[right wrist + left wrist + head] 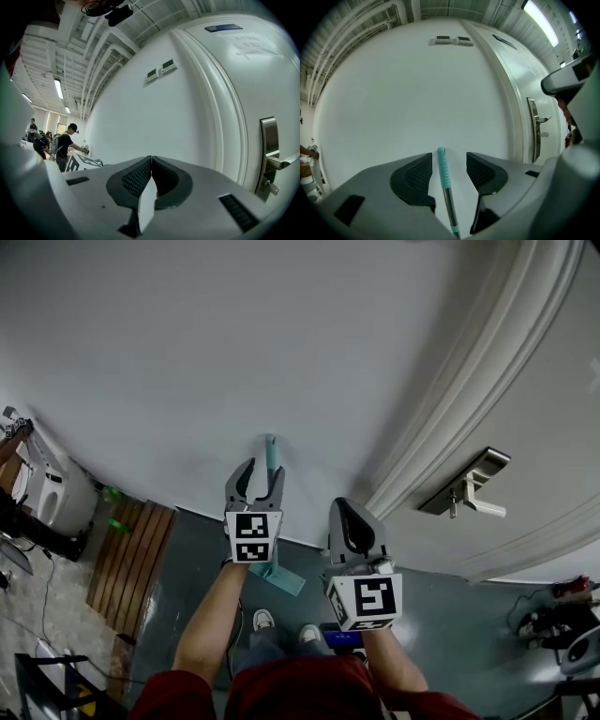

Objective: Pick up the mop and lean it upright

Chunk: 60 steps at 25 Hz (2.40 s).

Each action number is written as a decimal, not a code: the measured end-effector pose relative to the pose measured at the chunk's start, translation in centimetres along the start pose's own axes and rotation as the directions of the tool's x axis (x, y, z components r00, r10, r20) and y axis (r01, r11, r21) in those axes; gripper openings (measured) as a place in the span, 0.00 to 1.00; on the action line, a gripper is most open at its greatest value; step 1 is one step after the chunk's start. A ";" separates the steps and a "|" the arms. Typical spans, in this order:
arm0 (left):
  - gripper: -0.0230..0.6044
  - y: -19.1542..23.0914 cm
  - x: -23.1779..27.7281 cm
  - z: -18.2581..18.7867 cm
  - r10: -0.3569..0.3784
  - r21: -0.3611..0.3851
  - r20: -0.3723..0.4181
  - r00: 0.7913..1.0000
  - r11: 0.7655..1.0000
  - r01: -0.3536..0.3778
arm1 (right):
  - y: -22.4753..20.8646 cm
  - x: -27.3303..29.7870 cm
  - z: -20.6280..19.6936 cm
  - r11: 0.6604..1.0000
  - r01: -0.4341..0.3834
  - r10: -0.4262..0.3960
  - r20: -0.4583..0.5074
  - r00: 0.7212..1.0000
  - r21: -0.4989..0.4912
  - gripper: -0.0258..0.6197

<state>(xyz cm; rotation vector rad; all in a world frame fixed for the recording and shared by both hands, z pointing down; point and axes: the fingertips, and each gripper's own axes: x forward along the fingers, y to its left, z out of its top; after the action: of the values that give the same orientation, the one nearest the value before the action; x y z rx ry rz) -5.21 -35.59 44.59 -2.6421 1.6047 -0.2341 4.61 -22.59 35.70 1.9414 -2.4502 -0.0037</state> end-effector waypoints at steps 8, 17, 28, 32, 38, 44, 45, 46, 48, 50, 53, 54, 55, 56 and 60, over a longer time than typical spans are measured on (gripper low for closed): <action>0.41 -1.0 -4.2 2.1 -0.014 -0.013 0.037 0.999 1.000 0.015 | 0.3 0.2 0.1 1.000 -0.005 0.005 0.003 1.000 0.003 0.07; 0.41 -2.0 -9.5 5.2 0.010 -0.060 0.089 0.996 0.998 -0.005 | 0.0 0.4 -0.3 1.000 -0.001 0.001 0.002 1.000 0.016 0.07; 0.41 -2.2 -12.5 5.9 0.042 -0.128 0.079 0.996 0.991 -0.031 | -0.3 0.4 -0.7 1.000 -0.002 0.002 -0.001 1.000 0.023 0.07; 0.41 -1.9 -12.7 5.6 0.041 -0.143 0.070 0.997 0.989 -0.030 | -0.1 0.5 -0.8 1.000 -0.006 0.006 -0.005 1.000 0.021 0.07; 0.40 -2.6 -12.8 6.5 0.029 -0.123 0.086 0.996 0.992 -0.019 | -0.2 0.3 -0.9 1.000 -0.002 0.002 -0.004 1.000 0.025 0.07; 0.30 -2.8 -12.9 7.3 0.040 -0.113 0.100 0.994 0.993 -0.029 | -0.3 0.3 -0.8 1.000 -0.004 0.004 -0.002 1.000 0.025 0.07; 0.27 -2.7 -12.9 7.3 0.050 -0.107 0.097 0.994 0.993 -0.039 | -0.3 0.3 -0.8 1.000 -0.003 0.003 -0.002 1.000 0.026 0.07; 0.25 -2.6 -12.8 7.2 0.060 -0.103 0.091 0.994 0.993 -0.051 | -0.4 0.3 -0.8 1.000 -0.001 0.001 -0.001 1.000 0.027 0.07; 0.18 -2.3 -12.7 6.9 0.081 -0.103 0.072 0.994 0.992 -0.074 | -0.5 0.3 -0.7 1.000 0.001 -0.001 0.001 1.000 0.031 0.07; 0.10 -2.0 -12.8 6.9 0.092 -0.106 0.072 0.993 0.991 -0.084 | -0.4 0.3 -0.6 1.000 -0.005 0.005 0.004 1.000 0.027 0.07; 0.06 -2.0 -12.7 7.0 0.091 -0.091 0.093 0.992 0.992 -0.083 | -0.4 0.3 -0.5 1.000 -0.007 0.007 0.008 1.000 0.028 0.07; 0.06 -2.1 -12.8 7.2 0.094 -0.090 0.097 0.991 0.992 -0.086 | -0.4 0.3 -0.4 1.000 -0.007 0.007 0.010 1.000 0.029 0.07; 0.06 -2.0 -12.9 7.3 0.099 -0.094 0.099 0.990 0.992 -0.089 | -0.4 0.2 -0.4 0.999 -0.008 0.008 0.014 1.000 0.031 0.07; 0.06 -2.0 -13.0 7.5 0.102 -0.100 0.102 0.990 0.991 -0.092 | -0.4 0.2 -0.3 1.000 -0.011 0.010 0.019 1.000 0.030 0.07; 0.06 -2.0 -13.1 8.0 0.094 -0.102 0.120 0.988 0.991 -0.082 | 0.0 0.2 -0.1 1.000 -0.023 0.023 0.022 1.000 0.005 0.07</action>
<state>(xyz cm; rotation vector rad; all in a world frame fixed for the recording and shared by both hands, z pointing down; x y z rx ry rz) -8.17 -23.37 35.54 -2.5875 1.7282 0.0121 4.53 -22.80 35.83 1.9256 -2.4885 -0.0176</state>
